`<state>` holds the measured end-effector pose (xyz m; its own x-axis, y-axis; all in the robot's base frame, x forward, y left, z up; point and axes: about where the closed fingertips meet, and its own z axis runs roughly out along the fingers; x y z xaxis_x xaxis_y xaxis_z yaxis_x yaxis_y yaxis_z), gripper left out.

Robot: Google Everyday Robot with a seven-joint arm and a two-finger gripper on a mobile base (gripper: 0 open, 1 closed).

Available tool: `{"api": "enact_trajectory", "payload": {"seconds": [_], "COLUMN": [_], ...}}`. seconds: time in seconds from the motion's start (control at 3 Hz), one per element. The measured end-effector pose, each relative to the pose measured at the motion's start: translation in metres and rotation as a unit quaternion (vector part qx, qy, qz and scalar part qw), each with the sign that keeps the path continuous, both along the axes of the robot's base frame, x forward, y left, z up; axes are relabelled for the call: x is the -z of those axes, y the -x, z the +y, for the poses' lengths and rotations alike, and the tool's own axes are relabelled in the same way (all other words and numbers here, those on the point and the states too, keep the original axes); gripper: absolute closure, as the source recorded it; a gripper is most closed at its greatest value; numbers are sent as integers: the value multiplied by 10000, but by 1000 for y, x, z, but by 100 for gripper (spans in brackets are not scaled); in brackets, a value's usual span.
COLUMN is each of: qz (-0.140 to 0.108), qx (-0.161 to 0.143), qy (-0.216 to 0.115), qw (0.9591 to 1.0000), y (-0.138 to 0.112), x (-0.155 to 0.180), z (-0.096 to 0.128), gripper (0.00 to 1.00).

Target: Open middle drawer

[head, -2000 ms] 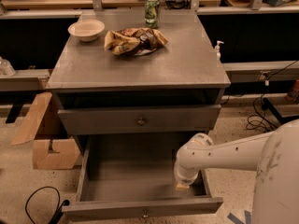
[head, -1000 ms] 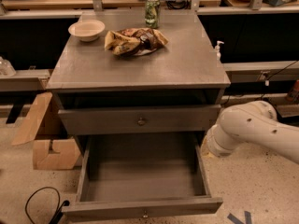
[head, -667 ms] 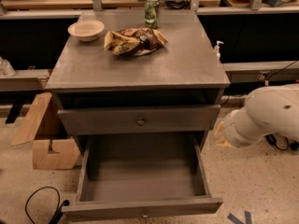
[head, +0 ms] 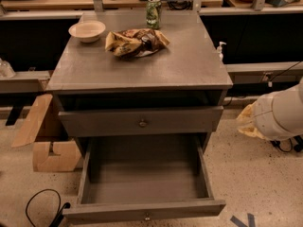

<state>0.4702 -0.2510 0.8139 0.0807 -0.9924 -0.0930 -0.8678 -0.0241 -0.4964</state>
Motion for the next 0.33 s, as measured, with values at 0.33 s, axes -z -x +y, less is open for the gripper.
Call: {"api": "enact_trajectory", "payload": {"seconds": [0.33], "qz": [-356], "qx": [-10], "qy": [97], "qw": [9993], "y": [2], "x": [-19], "z": [5], "gripper": [100]}}
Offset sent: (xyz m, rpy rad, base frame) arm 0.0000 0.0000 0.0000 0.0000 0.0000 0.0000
